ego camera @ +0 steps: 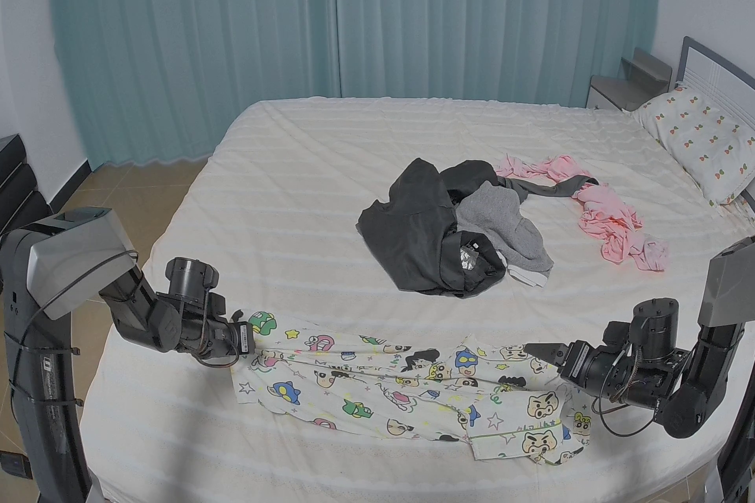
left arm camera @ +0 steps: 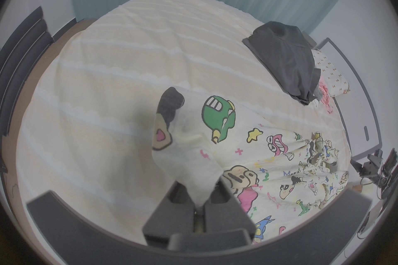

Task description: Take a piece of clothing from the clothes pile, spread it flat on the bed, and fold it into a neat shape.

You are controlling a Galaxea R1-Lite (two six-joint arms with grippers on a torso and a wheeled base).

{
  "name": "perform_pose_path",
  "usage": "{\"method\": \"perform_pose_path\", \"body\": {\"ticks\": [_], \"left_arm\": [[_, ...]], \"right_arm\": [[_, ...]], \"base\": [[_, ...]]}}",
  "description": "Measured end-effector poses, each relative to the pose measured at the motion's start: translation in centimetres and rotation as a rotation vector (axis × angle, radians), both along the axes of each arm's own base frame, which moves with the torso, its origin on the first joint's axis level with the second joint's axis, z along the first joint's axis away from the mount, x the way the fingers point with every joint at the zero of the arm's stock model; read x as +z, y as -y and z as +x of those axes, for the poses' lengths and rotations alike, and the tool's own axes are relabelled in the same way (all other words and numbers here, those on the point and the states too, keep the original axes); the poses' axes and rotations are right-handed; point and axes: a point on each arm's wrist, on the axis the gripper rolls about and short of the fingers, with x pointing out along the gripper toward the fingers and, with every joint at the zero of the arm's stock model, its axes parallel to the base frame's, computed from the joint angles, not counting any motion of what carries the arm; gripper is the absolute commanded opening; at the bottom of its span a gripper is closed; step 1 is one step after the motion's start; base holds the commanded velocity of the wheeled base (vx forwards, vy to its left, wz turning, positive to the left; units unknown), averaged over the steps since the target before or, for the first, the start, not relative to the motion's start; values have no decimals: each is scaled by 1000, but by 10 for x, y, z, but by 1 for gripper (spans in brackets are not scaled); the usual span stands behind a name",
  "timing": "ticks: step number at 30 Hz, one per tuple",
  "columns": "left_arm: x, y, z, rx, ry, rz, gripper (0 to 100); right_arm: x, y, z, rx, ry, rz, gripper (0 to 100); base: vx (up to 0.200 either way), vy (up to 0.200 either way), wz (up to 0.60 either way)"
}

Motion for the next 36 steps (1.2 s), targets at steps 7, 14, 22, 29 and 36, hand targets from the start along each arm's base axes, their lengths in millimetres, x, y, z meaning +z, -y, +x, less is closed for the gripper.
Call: {"method": "perform_pose_path", "body": {"ticks": [7, 14, 22, 29, 36], "left_arm": [[24, -27, -4, 49, 7, 15, 0], [51, -59, -14, 82, 9, 45, 0], [77, -108, -24, 156, 26, 79, 0], [98, -154, -28, 263, 80, 86, 0], [120, -188, -32, 346, 64, 78, 0]], "right_arm": [[0, 2, 0, -12, 4, 12, 100], [-3, 3, 1, -18, -4, 11, 100], [-4, 4, 2, -20, -6, 11, 100], [-4, 4, 2, -15, -8, 14, 100], [-4, 7, 3, -18, -10, 20, 100]], "base": [[0, 0, 0], [0, 0, 0], [0, 0, 0], [0, 0, 0], [0, 0, 0]]}}
